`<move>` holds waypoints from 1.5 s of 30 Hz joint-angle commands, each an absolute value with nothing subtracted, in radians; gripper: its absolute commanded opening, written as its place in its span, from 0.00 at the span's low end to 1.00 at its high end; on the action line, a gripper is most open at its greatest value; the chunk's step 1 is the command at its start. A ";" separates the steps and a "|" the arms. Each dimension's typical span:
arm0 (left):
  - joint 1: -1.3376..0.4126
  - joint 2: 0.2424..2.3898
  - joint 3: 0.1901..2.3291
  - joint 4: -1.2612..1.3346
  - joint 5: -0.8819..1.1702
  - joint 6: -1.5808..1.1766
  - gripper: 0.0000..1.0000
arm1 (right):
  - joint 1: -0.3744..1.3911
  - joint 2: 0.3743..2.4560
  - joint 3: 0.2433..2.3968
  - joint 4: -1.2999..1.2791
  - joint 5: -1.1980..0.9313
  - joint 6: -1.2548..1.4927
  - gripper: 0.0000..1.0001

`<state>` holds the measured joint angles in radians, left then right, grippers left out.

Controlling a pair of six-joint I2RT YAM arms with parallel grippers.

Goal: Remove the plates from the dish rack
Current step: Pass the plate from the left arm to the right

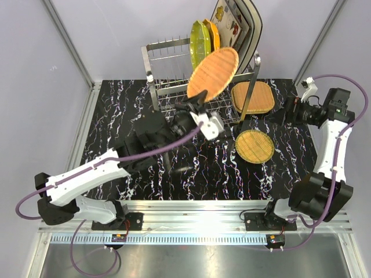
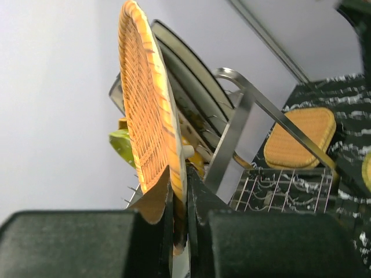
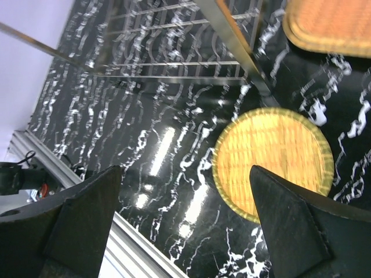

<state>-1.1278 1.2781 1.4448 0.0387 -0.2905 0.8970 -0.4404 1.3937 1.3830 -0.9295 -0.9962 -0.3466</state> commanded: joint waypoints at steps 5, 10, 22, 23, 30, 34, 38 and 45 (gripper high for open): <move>-1.230 1.200 1.301 0.103 -0.334 1.138 0.00 | -0.437 1.355 1.531 -1.069 -1.155 -0.348 0.99; -1.278 1.198 1.240 0.103 -0.377 1.170 0.00 | -0.437 1.344 1.549 -1.051 -1.233 -0.235 0.98; -1.338 1.213 1.066 0.182 -0.440 1.209 0.00 | -0.437 1.338 1.542 -1.031 -1.324 -0.088 0.98; -1.344 1.219 1.060 0.186 -0.442 1.209 0.00 | -0.437 1.336 1.531 -1.023 -1.341 -0.072 0.98; -1.368 1.272 1.016 0.253 -0.457 1.238 0.00 | -0.433 1.335 1.483 -1.006 -1.359 -0.008 0.97; -1.379 1.310 1.005 0.282 -0.465 1.275 0.00 | -0.417 1.333 1.459 -1.023 -1.351 -0.006 0.96; -1.382 1.345 1.003 0.310 -0.462 1.295 0.00 | -0.368 1.328 1.437 -1.055 -1.324 -0.018 0.95; -1.381 1.402 1.005 0.347 -0.448 1.315 0.00 | -0.252 1.318 1.401 -1.055 -1.227 -0.011 0.94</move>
